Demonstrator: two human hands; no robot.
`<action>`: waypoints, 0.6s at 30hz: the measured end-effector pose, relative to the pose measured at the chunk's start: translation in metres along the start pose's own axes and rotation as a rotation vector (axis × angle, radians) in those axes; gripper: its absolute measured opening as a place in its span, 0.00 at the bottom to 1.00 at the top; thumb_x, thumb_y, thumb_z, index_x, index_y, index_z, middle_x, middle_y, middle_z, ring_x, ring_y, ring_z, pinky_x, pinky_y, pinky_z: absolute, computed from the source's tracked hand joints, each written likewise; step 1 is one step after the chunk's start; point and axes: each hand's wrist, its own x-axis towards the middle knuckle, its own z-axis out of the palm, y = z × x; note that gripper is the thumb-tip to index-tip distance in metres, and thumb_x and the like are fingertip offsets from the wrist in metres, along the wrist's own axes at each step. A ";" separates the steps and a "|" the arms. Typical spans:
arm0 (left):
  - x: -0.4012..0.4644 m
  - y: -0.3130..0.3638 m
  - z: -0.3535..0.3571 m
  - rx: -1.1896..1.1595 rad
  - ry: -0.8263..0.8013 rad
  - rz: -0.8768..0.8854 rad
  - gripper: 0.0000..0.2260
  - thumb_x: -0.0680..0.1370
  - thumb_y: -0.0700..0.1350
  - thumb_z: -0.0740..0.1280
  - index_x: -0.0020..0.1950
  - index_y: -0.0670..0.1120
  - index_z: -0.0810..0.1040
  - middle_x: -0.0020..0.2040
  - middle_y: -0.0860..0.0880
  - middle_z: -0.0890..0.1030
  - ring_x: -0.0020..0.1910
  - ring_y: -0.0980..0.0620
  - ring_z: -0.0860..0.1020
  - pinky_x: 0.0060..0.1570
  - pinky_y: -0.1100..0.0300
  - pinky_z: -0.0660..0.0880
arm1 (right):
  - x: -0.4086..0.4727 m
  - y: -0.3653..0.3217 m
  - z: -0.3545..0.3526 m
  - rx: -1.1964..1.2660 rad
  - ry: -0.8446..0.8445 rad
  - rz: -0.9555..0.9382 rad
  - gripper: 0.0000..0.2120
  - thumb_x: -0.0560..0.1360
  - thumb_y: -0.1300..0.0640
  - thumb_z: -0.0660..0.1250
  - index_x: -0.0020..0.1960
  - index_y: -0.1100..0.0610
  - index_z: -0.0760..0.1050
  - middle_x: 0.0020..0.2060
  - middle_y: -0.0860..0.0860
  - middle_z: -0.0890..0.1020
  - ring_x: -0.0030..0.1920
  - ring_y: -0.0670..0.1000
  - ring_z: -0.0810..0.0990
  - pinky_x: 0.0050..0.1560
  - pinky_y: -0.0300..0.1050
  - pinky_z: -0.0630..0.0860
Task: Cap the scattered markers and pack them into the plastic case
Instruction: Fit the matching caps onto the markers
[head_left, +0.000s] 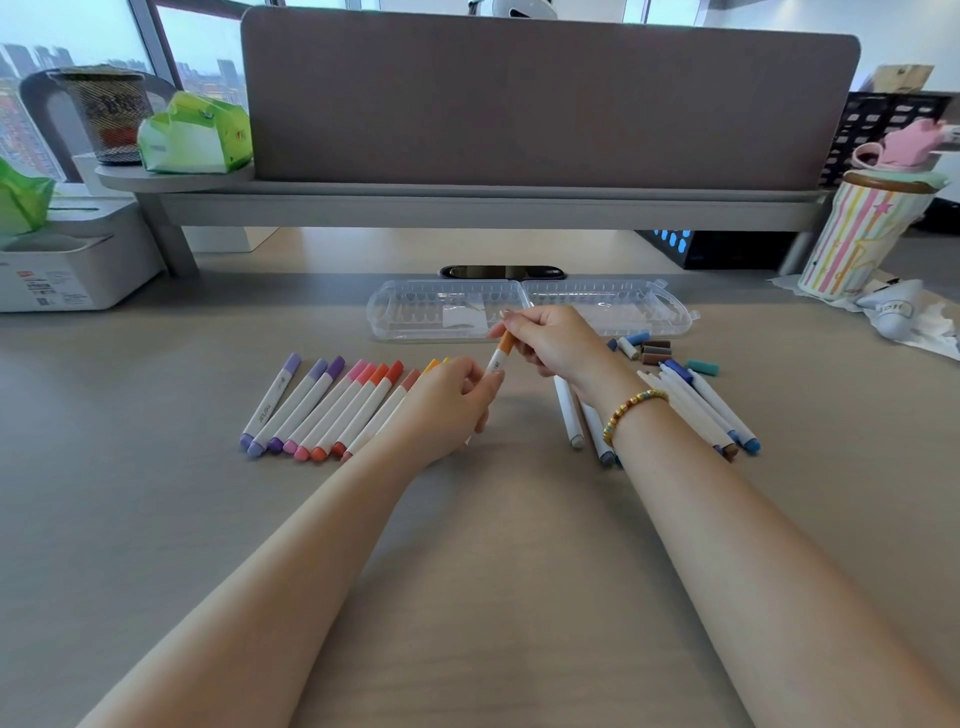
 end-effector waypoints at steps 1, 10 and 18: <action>0.000 0.000 0.000 0.019 0.006 -0.006 0.15 0.81 0.54 0.56 0.47 0.45 0.74 0.28 0.53 0.76 0.20 0.60 0.70 0.23 0.66 0.67 | -0.001 -0.001 0.002 -0.024 -0.006 -0.011 0.14 0.81 0.55 0.58 0.49 0.61 0.80 0.29 0.49 0.70 0.28 0.45 0.66 0.27 0.34 0.63; -0.003 0.005 0.002 0.140 -0.010 -0.032 0.21 0.82 0.55 0.51 0.49 0.41 0.76 0.28 0.52 0.77 0.20 0.57 0.71 0.21 0.67 0.68 | -0.003 0.000 0.013 -0.102 -0.037 -0.041 0.15 0.81 0.55 0.58 0.44 0.59 0.79 0.28 0.49 0.72 0.29 0.45 0.69 0.32 0.36 0.66; 0.001 0.007 0.005 0.214 0.076 -0.011 0.18 0.82 0.54 0.53 0.41 0.43 0.71 0.34 0.46 0.78 0.26 0.52 0.73 0.27 0.59 0.73 | -0.006 -0.006 0.002 -0.026 -0.040 -0.055 0.14 0.81 0.55 0.57 0.63 0.56 0.76 0.35 0.46 0.76 0.35 0.42 0.70 0.34 0.31 0.66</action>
